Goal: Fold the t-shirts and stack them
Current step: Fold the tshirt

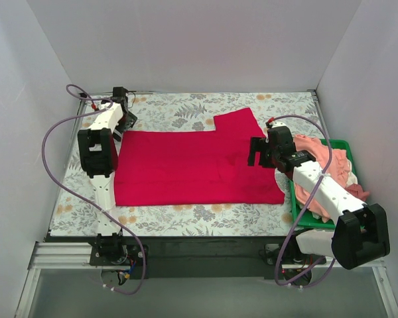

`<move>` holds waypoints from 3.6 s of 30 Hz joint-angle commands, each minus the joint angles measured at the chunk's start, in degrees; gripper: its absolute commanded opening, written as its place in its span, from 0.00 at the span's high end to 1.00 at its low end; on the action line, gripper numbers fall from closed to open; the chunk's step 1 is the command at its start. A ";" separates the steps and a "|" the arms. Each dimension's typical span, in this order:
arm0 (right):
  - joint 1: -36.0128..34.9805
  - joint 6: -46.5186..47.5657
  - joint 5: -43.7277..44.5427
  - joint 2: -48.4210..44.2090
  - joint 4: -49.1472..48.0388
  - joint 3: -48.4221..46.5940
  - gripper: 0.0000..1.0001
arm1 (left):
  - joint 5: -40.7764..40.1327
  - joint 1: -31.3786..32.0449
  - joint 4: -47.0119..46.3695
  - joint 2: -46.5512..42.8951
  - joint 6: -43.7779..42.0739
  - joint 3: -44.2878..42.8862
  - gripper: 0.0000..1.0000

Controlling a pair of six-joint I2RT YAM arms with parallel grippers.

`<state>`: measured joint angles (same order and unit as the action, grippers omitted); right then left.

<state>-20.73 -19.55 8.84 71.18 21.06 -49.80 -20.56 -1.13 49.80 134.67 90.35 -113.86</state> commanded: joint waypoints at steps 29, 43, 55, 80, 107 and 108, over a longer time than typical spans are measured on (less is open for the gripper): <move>0.25 -0.93 -0.49 1.95 -0.58 1.02 0.02 | 0.34 2.79 0.74 -1.17 -5.71 5.85 0.78; 1.57 0.30 4.26 12.83 -0.67 -15.31 0.02 | -0.71 3.94 -5.83 -5.99 -10.45 10.06 1.00; 5.08 6.01 5.04 46.13 -1.37 -52.13 0.03 | -0.18 3.94 -12.88 -11.97 -12.30 16.83 1.00; 6.84 12.69 9.00 77.44 -12.36 -77.56 0.16 | -0.27 3.94 -14.73 -13.29 -11.24 18.85 1.00; 6.67 12.51 -2.42 69.21 -9.36 -71.78 0.99 | 1.39 3.94 -15.43 -18.65 -11.51 21.49 1.00; 6.67 12.69 -2.86 67.62 -10.15 -70.01 0.99 | 1.48 3.94 -15.52 -19.18 -11.59 21.75 1.00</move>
<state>-13.63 -8.14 8.58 146.41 10.50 -122.93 -19.40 2.48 34.39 122.15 78.87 -92.79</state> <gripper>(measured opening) 0.030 0.009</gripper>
